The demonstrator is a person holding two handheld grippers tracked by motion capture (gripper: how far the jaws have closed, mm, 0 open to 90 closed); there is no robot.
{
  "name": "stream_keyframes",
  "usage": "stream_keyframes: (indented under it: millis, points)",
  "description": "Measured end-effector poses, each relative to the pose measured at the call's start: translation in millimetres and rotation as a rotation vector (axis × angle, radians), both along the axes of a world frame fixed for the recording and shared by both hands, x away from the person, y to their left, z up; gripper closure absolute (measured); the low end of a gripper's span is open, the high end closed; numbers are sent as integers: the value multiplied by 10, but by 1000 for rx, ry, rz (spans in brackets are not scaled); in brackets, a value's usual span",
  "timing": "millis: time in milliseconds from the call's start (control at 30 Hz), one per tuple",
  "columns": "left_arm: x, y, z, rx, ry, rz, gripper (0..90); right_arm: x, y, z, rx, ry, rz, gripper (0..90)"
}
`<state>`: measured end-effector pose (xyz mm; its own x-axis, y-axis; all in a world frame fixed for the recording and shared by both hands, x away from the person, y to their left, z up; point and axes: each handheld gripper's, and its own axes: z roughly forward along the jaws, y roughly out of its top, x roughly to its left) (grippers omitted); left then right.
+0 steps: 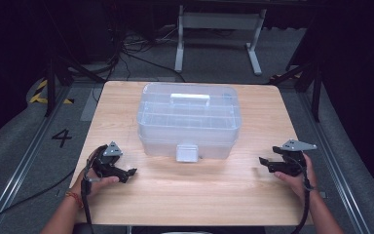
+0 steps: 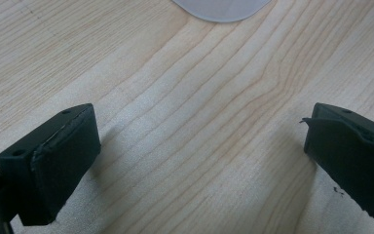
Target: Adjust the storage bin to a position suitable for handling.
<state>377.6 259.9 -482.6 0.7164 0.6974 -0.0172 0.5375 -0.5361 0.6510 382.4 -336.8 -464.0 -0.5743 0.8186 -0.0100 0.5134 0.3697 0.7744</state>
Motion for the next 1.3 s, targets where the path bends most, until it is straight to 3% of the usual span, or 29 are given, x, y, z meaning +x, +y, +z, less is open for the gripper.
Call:
stream_keyframes:
  millis: [567, 1300]
  points:
    - [-4, -1, 1, 1, -1, 4, 4, -43, 158, 553, 32, -144, 62, 273]
    - [-8, -2, 1, 0, 1, 6, 5, 46, 502, 1066, 63, -249, 138, 280]
